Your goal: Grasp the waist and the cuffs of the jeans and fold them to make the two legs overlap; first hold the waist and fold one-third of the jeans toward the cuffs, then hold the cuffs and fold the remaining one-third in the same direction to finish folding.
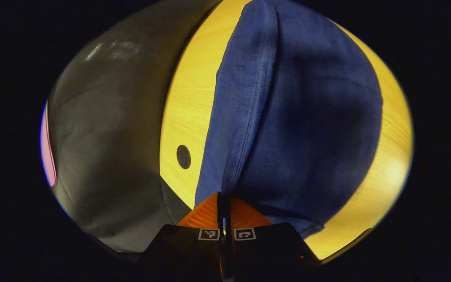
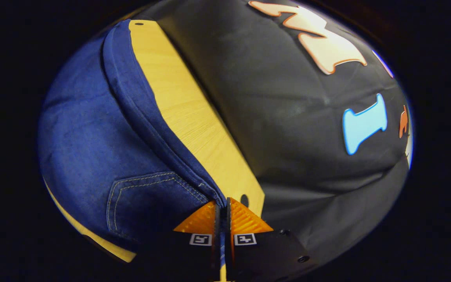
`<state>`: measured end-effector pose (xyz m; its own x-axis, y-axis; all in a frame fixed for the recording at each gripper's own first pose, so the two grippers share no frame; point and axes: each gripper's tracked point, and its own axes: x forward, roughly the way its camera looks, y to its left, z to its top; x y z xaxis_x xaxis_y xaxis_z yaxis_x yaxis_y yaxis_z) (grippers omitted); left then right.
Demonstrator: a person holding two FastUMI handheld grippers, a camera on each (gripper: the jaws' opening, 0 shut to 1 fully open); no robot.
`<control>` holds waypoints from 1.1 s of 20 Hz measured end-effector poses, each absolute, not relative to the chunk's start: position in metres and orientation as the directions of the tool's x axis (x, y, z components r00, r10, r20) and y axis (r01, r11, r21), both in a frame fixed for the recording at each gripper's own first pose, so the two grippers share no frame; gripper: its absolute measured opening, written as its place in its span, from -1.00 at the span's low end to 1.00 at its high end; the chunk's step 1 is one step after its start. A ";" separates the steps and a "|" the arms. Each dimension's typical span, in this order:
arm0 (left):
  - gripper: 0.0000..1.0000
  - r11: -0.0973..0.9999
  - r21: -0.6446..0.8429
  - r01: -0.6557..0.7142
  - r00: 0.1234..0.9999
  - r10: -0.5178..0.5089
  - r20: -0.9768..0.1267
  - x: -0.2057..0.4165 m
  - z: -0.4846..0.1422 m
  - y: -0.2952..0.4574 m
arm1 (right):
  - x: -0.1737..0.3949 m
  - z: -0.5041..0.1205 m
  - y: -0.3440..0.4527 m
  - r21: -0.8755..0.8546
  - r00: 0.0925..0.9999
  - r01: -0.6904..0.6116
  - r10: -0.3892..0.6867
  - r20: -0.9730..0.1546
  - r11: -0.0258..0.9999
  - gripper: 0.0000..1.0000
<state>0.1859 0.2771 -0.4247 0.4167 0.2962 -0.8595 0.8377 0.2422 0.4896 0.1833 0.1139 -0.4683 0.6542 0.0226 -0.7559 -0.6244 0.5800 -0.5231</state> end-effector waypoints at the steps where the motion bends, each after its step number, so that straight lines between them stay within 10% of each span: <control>1: -1.00 0.256 0.508 0.822 0.430 0.305 -0.850 0.189 -0.427 0.276 | 0.181 -0.458 0.105 -0.537 0.658 -0.597 -0.019 -0.753 0.596 -0.49; 5: 0.67 0.400 0.576 0.713 0.520 0.250 -0.817 0.206 -0.402 0.256 | 0.211 -0.414 0.074 -0.512 0.724 -0.427 -0.058 -0.688 0.745 0.99; 6: 1.00 0.432 0.590 0.682 0.533 0.258 -0.806 0.206 -0.398 0.255 | 0.214 -0.402 0.066 -0.476 0.728 -0.377 -0.063 -0.682 0.794 0.99; 7: 0.67 0.463 0.603 0.649 0.549 0.264 -0.793 0.205 -0.399 0.263 | 0.215 -0.392 0.061 -0.434 0.734 -0.331 -0.060 -0.677 0.838 0.99; 14: 0.87 0.795 0.512 0.324 0.604 0.243 -0.759 0.223 -0.392 0.235 | 0.160 -0.358 0.043 -0.046 0.688 -0.087 0.026 -0.725 0.995 1.00; 22: 0.90 0.958 0.286 0.016 0.761 0.174 -0.625 0.252 -0.364 0.215 | 0.086 -0.388 0.022 0.288 0.576 0.259 0.092 -0.812 0.922 1.00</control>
